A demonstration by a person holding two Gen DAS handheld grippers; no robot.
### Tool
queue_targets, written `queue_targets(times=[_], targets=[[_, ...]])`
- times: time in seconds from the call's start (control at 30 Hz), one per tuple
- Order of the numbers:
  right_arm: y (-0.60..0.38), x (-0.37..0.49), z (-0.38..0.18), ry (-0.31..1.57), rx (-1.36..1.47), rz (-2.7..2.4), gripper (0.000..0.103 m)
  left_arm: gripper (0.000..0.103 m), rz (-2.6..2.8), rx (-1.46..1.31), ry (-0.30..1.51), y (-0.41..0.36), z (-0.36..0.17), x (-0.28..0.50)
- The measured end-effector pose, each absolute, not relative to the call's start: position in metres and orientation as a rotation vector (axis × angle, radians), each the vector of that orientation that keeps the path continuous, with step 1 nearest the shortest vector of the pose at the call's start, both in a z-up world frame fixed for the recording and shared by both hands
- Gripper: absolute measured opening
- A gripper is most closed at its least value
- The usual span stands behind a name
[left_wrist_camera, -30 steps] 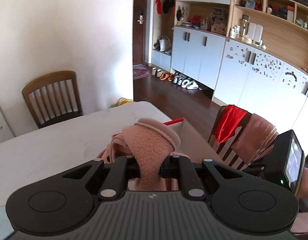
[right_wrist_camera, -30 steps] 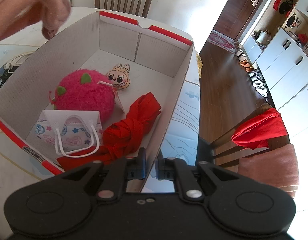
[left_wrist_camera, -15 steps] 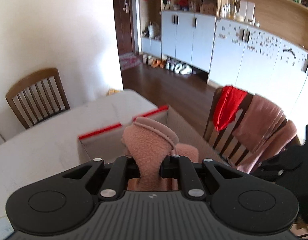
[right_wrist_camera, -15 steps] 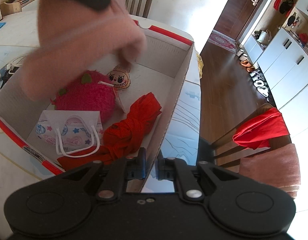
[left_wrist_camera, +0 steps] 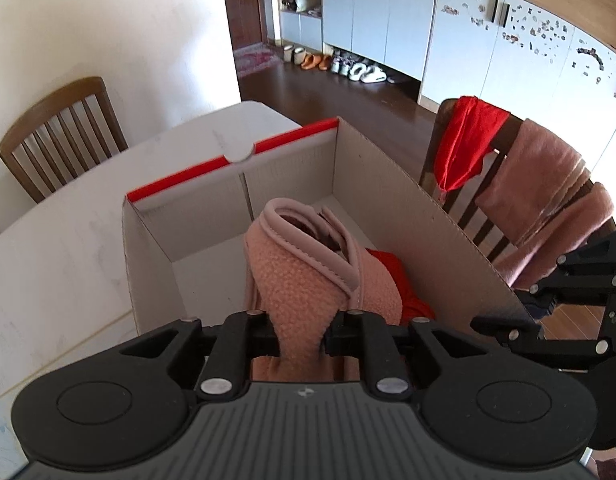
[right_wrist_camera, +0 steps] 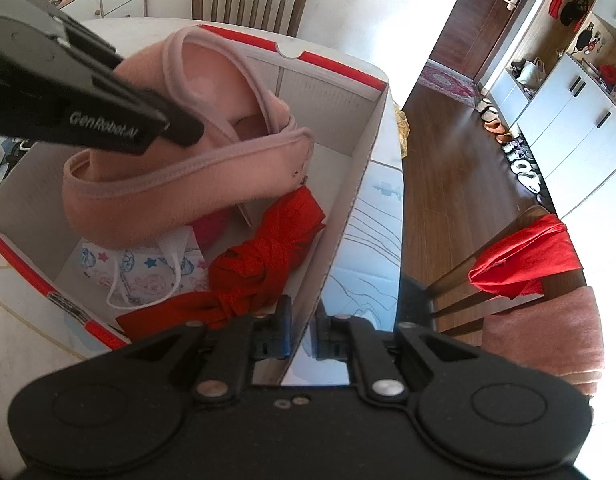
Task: Organize objects
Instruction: 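Carry the pink hat into the box and open the left gripper, then move the left gripper back to the black dotted gloves and cable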
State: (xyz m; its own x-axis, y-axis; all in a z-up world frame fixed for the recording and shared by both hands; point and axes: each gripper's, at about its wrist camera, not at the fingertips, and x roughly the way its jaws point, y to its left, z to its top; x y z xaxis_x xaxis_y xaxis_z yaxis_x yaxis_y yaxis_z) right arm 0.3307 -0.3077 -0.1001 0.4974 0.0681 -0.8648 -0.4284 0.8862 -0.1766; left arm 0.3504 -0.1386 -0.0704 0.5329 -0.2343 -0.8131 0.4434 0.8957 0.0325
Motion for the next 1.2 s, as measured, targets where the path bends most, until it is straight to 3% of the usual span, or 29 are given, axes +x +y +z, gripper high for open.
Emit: queue_targets(times=[0.13, 0.23, 0.27, 0.73, 1.2], targets=[[-0.308, 0.33, -0.1, 1.012, -0.396, 0.311, 0.008, 0.034, -0.412, 0.24, 0.948, -0.138, -0.073, 0.35], [-0.307, 0.33, -0.101, 1.012, -0.396, 0.313, 0.008, 0.057, -0.405, 0.234, 0.942, -0.136, -0.072, 0.346], [-0.308, 0.331, -0.102, 1.012, -0.395, 0.314, 0.008, 0.059, -0.402, 0.229, 0.936, -0.135, -0.071, 0.344], [-0.308, 0.328, -0.104, 0.999, -0.432, 0.334, 0.009, 0.061, -0.36, 0.199, 0.944, -0.124, -0.056, 0.323], [-0.312, 0.324, -0.103, 0.972, -0.505, 0.385, 0.009, 0.071, -0.235, 0.075, 0.896, -0.078, -0.023, 0.294]])
